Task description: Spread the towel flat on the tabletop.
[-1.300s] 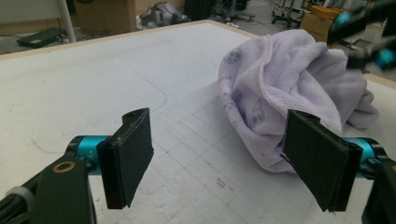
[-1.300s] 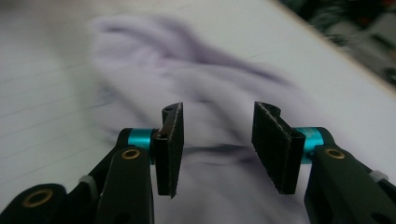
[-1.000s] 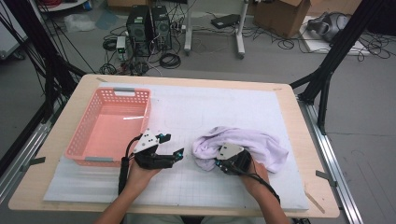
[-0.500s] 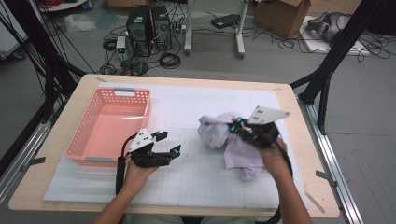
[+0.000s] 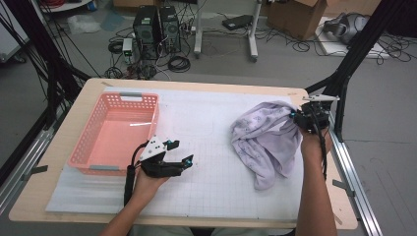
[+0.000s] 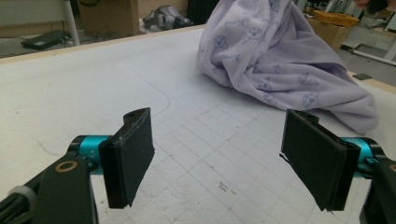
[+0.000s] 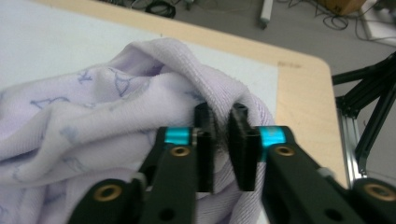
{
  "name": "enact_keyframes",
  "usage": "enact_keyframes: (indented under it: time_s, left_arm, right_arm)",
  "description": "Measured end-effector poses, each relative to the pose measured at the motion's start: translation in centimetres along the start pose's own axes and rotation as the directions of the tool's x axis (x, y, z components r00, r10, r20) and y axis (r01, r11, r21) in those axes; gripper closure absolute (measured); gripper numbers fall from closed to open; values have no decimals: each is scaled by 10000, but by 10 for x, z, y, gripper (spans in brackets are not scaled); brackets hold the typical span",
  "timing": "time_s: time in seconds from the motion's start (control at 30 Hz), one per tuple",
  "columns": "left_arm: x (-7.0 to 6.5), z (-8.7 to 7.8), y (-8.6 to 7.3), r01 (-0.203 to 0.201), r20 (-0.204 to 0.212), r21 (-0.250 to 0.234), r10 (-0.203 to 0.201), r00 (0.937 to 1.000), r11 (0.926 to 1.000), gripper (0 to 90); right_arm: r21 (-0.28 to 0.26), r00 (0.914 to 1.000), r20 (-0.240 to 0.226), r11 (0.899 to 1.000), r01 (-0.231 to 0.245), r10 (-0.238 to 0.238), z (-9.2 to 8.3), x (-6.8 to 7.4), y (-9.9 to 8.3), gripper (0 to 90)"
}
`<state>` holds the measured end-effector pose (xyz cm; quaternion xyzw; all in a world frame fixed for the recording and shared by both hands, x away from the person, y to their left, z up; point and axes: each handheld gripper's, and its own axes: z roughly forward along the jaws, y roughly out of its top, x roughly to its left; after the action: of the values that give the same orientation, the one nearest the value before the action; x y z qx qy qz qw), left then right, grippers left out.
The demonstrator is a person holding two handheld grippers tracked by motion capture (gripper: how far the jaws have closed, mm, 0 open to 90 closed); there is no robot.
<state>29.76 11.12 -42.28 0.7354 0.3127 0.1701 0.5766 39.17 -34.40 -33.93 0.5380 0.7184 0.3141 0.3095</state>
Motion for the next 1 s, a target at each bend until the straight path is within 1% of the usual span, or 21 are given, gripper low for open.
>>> enact_keyframes:
  time_s: [0.1,0.2,0.27,0.3,0.37,0.4,0.43,0.47,0.5,0.53,0.57,0.6,0.63,0.7,0.73,0.77,0.87,0.9,0.93,0.97,1.0]
  left_arm:
    - [0,1,-1,28,32,20,-28,10000,10000,252]
    - [-2,1,-1,8,79,29,-8,10000,10000,252]
    - [-2,2,-1,-1,91,32,0,10000,10000,253]
    - [-1,2,-1,27,92,25,-27,10000,10000,252]
    - [-1,3,-1,62,109,66,-63,9999,10000,252]
    - [-1,3,-2,74,93,57,-75,9999,10000,252]
    - [0,3,-2,75,94,59,-76,9999,10000,253]
    - [0,3,-2,87,65,31,-88,9999,10000,252]
    - [-1,3,-1,101,61,32,-101,9999,9999,252]
    - [-1,2,-1,117,51,8,-117,9999,9999,252]
    - [0,2,-1,71,38,21,-71,10000,10000,253]
    - [0,1,-1,75,36,-3,-75,10000,10000,252]
    - [1,1,-1,71,0,-17,-71,10000,10000,253]
    - [2,1,-2,123,-18,10,-123,9999,9999,253]
    - [2,2,-2,120,-27,-11,-120,9999,9999,253]
    - [2,2,-2,117,-31,-21,-117,9999,9999,253]
    - [2,1,-1,72,-48,-6,-72,10000,10000,254]
    - [2,1,-1,121,-61,-21,-121,9999,9999,255]
    - [2,1,-1,84,-91,-37,-84,9999,10000,255]
    - [2,0,-1,135,-110,-44,-136,9998,9999,255]
    - [3,0,-1,148,-110,-99,-149,9998,9998,255]
  right_arm:
    - [-156,9996,-181,9996,231,-234,1,7,-6,633]
    - [-375,9973,-478,9978,541,-558,-4,16,-9,589]
    - [-374,9885,-1327,9970,675,-719,-7,26,-13,565]
    - [-193,9809,-1732,9961,861,-882,-6,34,-16,544]
    - [98,9554,-2507,9865,1634,-1558,-2,54,-27,533]
    - [170,9482,-2700,9838,1784,-1673,0,61,-31,515]
    - [331,9300,-3252,9808,1921,-1712,7,71,-39,514]
    - [456,9211,-3439,9765,2106,-1826,12,77,-43,509]
    - [1067,9136,-3526,9613,2541,-2024,21,87,-49,491]
    - [1542,9064,-3616,9447,2893,-2185,30,95,-53,524]
    - [1768,9004,-3615,9304,3212,-2421,35,102,-58,619]
    - [1861,8979,-3559,9220,3396,-2589,39,107,-62,691]
    - [1754,8983,-3527,9245,3385,-2620,40,112,-65,770]
    - [1711,8966,-3496,9224,3464,-2718,38,117,-66,813]
    - [1679,8921,-3666,9244,3425,-2640,35,119,-66,822]
    - [1646,8835,-3934,9259,3399,-2544,34,120,-66,824]
    - [1136,8398,-4917,9393,3237,-2300,26,133,-69,831]
    - [973,8110,-5484,9478,3038,-2037,23,141,-70,832]
    - [675,7607,-6196,9524,2973,-1936,19,154,-70,832]
    - [395,7172,-6652,9494,3115,-2076,15,167,-69,832]
    - [135,6849,-6929,9457,3248,-2253,11,178,-69,832]
